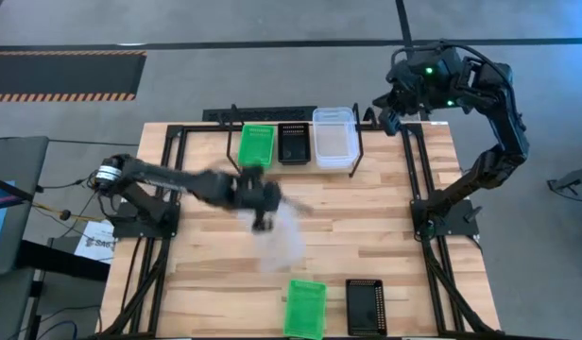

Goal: Stack baskets on shelf by color
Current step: Stack the transparent bin into the transparent bin on the shelf

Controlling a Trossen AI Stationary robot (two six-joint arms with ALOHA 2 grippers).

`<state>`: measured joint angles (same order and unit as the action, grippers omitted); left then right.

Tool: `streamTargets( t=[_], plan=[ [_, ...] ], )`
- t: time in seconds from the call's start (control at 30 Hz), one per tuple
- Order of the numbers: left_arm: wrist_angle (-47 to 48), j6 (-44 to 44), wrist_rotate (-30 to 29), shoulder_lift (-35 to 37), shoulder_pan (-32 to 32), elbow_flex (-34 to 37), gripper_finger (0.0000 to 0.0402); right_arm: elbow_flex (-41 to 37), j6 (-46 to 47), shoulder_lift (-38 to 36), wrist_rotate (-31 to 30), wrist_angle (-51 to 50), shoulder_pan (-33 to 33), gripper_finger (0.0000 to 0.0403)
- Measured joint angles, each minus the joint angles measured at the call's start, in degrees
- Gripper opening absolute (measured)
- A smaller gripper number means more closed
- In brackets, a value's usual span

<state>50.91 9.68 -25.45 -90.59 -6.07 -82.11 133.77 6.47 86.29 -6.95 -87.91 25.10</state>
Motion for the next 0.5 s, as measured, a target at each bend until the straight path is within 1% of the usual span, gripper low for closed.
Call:
streamTargets(
  t=[0.1, 0.2, 0.27, 0.37, 0.43, 0.5],
  plan=[
    [-1.97, -3.08, -8.28, 1.15, 5.62, -8.06, 0.0, -0.02, -0.76, 0.63, -3.71, 0.08, 0.0, 0.0005],
    [-4.4, -4.35, -11.87, 1.29, 11.46, -14.39, 0.0, 0.0, -3.11, 1.24, -6.46, 0.37, -0.38, 0.0004],
    [-7.0, -4.58, -11.91, 1.29, 15.3, -16.97, 0.0, 0.0, -5.16, 2.25, -9.41, 1.54, -1.48, 0.0003],
    [-13.2, -6.41, -11.69, 1.25, 20.87, -18.19, 0.0, -0.02, -8.52, 4.11, -12.48, 4.03, -4.23, 0.0003],
    [-15.94, -6.47, -9.44, 1.13, 24.48, -18.25, 0.0, -0.02, -11.56, 5.63, -14.65, 6.49, -6.25, 0.0002],
    [-17.54, -5.75, -5.89, 0.53, 27.65, -18.25, 0.0, 0.0, -14.53, 7.48, -16.68, 9.17, -8.44, 0.0003]
  ],
)
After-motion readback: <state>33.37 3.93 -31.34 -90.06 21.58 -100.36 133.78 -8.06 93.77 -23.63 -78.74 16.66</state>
